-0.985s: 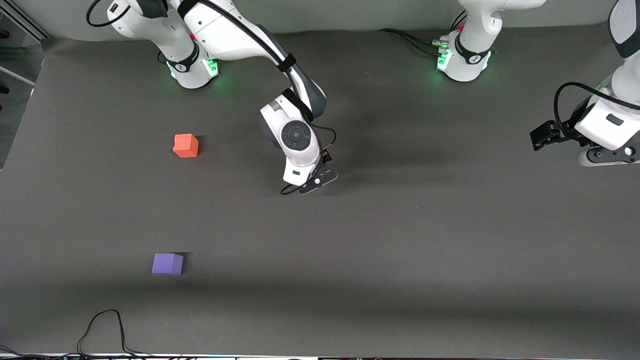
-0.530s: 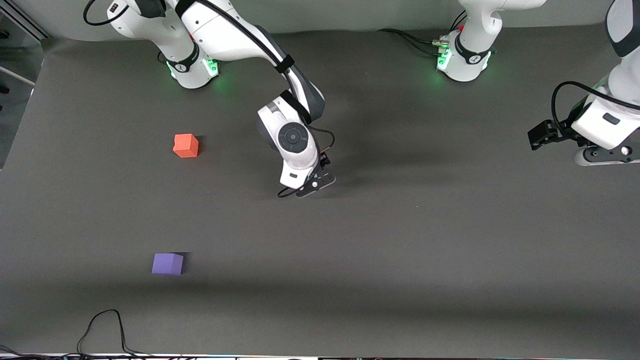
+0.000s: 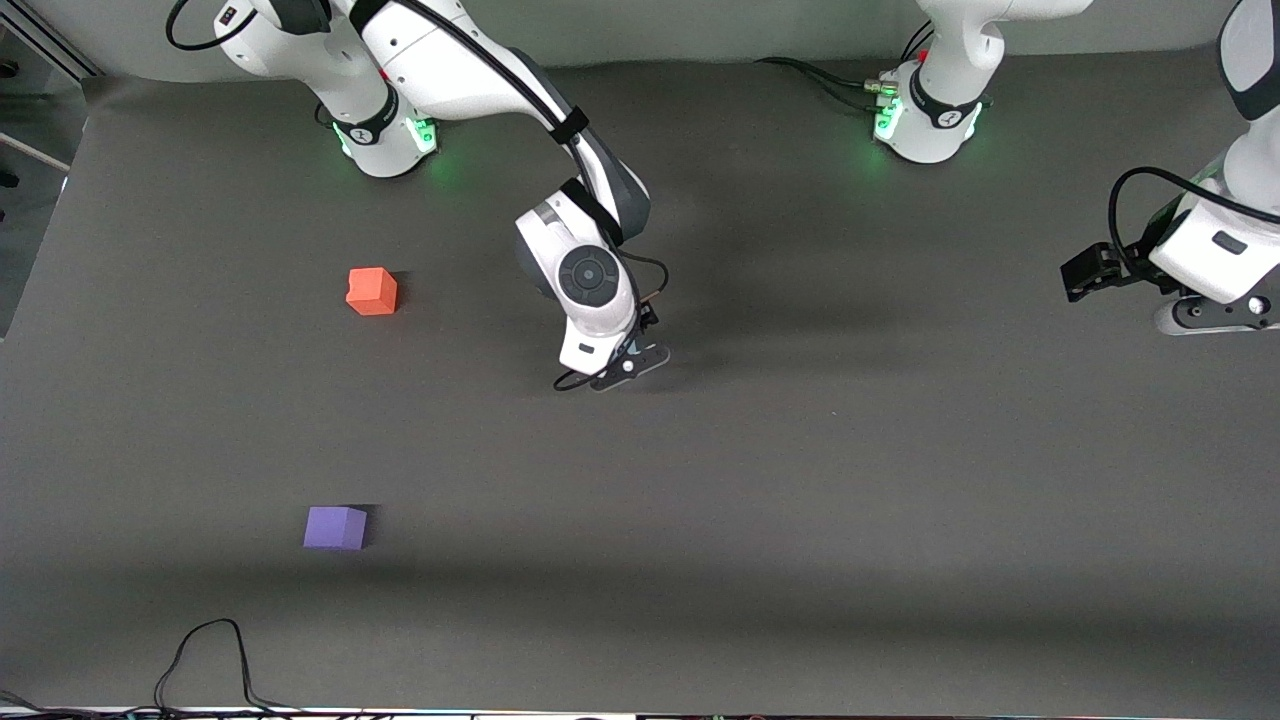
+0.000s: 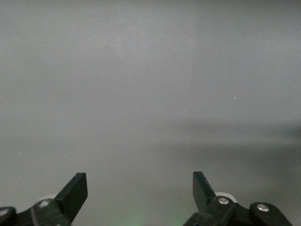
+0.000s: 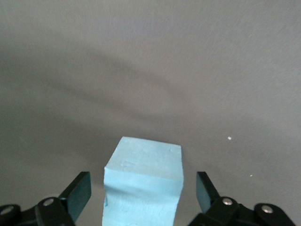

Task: Place blue block between orange and purple blocks
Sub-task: 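Close the right gripper on the blue block and lift it, then carry the blue block with the right gripper toward the orange block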

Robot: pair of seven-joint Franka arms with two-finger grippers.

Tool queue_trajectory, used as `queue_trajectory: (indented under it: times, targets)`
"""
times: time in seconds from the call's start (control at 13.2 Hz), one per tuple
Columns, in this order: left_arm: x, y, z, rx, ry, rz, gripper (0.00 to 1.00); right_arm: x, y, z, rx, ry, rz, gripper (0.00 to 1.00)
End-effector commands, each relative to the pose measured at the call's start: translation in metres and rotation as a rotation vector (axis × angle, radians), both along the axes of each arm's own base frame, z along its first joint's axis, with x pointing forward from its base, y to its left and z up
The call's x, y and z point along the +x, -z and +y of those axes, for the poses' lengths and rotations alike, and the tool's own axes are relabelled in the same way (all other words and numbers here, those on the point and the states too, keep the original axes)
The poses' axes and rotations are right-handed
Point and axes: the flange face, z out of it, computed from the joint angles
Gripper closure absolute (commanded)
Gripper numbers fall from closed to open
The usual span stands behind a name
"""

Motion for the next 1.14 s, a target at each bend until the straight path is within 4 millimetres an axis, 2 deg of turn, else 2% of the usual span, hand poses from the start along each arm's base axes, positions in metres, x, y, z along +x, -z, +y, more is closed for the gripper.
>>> queue_trajectory:
  times: [0.0,0.08,0.15,0.23,0.38,0.45,0.61,0.83,1.06]
  targets:
    - [-0.001,-0.005,0.003,0.001,0.015,0.019,0.0,-0.011,0.006,0.006,-0.029,0.009,0.003,0.44]
    - [-0.003,-0.006,0.004,0.003,0.014,0.025,0.0,-0.011,0.006,0.005,-0.033,0.033,0.004,0.77]
    - [-0.004,-0.011,0.004,0.007,0.016,0.034,0.0,-0.009,0.005,0.004,-0.039,0.075,0.003,0.94]
    - [-0.005,-0.013,0.004,0.007,0.02,0.042,0.0,-0.011,0.006,0.005,-0.043,0.081,0.005,1.0]
    - [-0.005,-0.012,0.005,0.007,0.022,0.044,0.0,-0.003,-0.006,0.0,-0.031,0.103,-0.002,1.0]
    - [-0.005,-0.012,0.003,0.007,0.025,0.042,0.0,0.008,-0.024,-0.009,-0.041,0.162,-0.005,1.0]
    - [-0.002,-0.009,0.003,0.007,0.027,0.044,0.0,0.04,-0.075,-0.039,-0.078,0.334,-0.015,1.0]
    - [-0.002,-0.008,0.002,0.007,0.031,0.05,0.0,0.095,-0.114,-0.118,-0.125,0.471,-0.056,1.0]
    - [-0.005,-0.011,-0.015,0.002,0.038,0.043,0.0,0.138,-0.137,-0.234,-0.075,0.502,0.024,1.0]
